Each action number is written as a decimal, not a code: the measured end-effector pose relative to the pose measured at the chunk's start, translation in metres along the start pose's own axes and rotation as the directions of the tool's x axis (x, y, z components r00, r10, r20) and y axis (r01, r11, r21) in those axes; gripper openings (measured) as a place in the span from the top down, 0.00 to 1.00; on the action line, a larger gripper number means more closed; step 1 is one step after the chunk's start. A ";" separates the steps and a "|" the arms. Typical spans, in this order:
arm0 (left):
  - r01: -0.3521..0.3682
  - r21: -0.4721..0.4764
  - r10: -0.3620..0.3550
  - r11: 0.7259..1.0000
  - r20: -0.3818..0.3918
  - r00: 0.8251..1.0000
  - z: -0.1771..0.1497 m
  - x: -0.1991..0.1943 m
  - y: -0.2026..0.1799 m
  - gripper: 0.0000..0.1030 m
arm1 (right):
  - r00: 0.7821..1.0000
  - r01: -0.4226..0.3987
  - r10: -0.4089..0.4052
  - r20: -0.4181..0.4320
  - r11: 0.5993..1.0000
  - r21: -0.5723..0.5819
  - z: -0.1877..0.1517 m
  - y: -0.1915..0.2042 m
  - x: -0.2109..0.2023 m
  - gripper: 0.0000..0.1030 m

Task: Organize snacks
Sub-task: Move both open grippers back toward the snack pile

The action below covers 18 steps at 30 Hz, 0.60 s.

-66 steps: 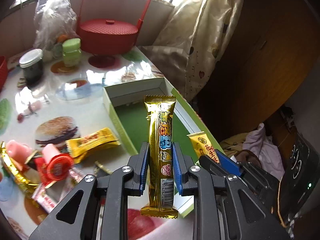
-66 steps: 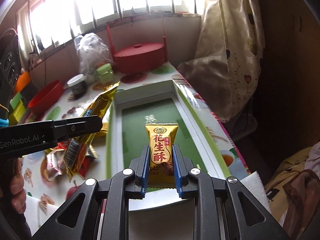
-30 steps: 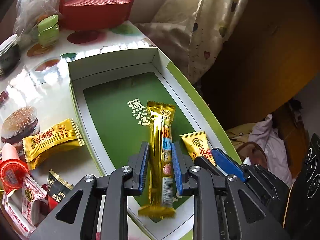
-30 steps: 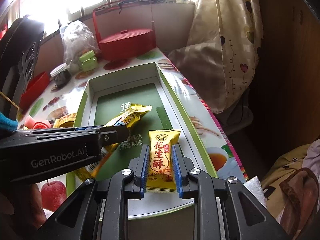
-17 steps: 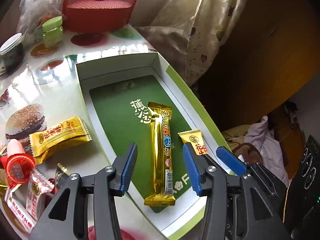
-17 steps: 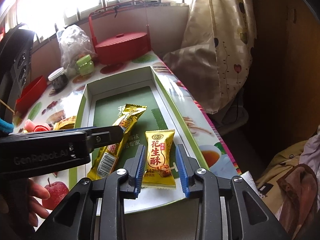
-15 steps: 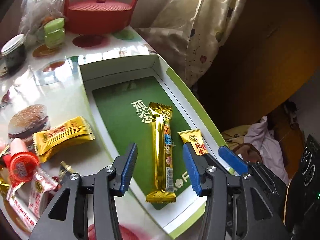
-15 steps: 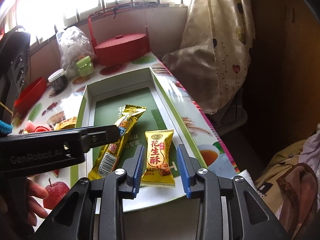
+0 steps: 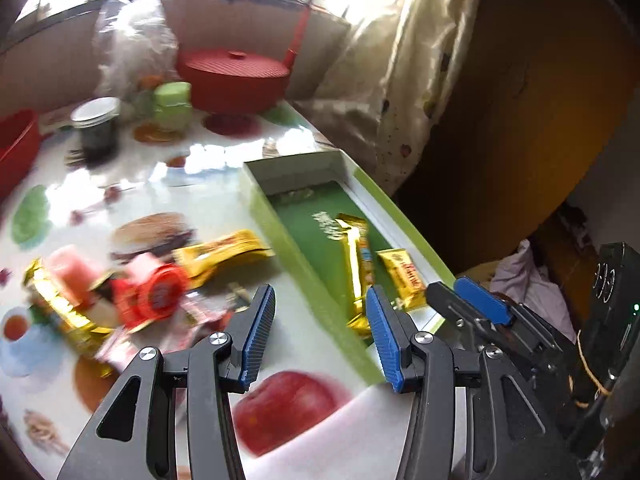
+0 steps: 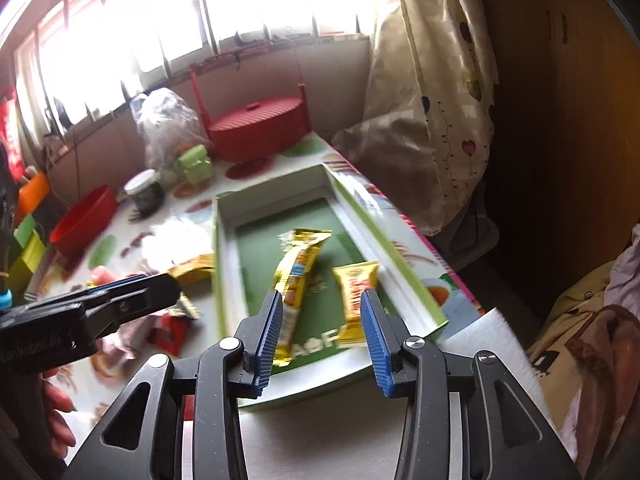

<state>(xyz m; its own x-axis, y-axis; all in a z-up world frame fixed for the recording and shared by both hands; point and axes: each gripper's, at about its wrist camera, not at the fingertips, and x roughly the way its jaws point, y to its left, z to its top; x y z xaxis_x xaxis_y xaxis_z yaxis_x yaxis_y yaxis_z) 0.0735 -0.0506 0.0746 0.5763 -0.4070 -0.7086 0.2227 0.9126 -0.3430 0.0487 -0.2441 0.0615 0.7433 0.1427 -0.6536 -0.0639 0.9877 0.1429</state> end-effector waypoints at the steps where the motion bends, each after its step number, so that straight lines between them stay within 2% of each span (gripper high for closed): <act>1: 0.002 -0.013 -0.002 1.000 0.005 1.000 -0.002 -0.006 0.007 0.53 | 1.000 -0.005 0.005 0.003 1.000 -0.008 0.000 0.005 -0.003 0.61; 6: -0.046 -0.059 0.048 0.997 0.038 0.998 -0.013 -0.034 0.041 0.53 | 0.999 -0.037 0.037 0.011 0.998 -0.058 -0.004 0.035 -0.011 0.60; 10: -0.118 -0.072 0.123 0.990 0.057 0.991 -0.024 -0.051 0.064 0.53 | 0.997 -0.076 0.077 0.004 0.994 -0.084 -0.010 0.056 -0.013 0.60; 14: -0.123 -0.070 0.127 0.990 0.056 0.990 -0.035 -0.064 0.084 0.53 | 0.993 -0.121 0.120 -0.020 0.986 -0.114 -0.018 0.081 -0.010 0.60; 15: -0.143 -0.085 0.148 0.986 0.058 0.987 -0.037 -0.069 0.092 0.53 | 0.990 -0.138 0.136 -0.026 0.983 -0.122 -0.019 0.087 -0.010 0.60; 18: -0.138 -0.126 0.148 0.982 0.070 0.987 -0.042 -0.081 0.112 0.53 | 0.985 -0.170 0.165 -0.050 0.976 -0.137 -0.023 0.103 -0.004 0.60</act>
<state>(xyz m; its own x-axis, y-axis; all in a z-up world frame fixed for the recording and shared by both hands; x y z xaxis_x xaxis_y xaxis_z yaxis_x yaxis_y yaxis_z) 0.0183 0.0825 0.0678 0.6562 -0.2641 -0.7068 0.0404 0.9477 -0.3166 0.0239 -0.1419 0.0623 0.6885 0.3062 -0.6574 -0.2801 0.9484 0.1484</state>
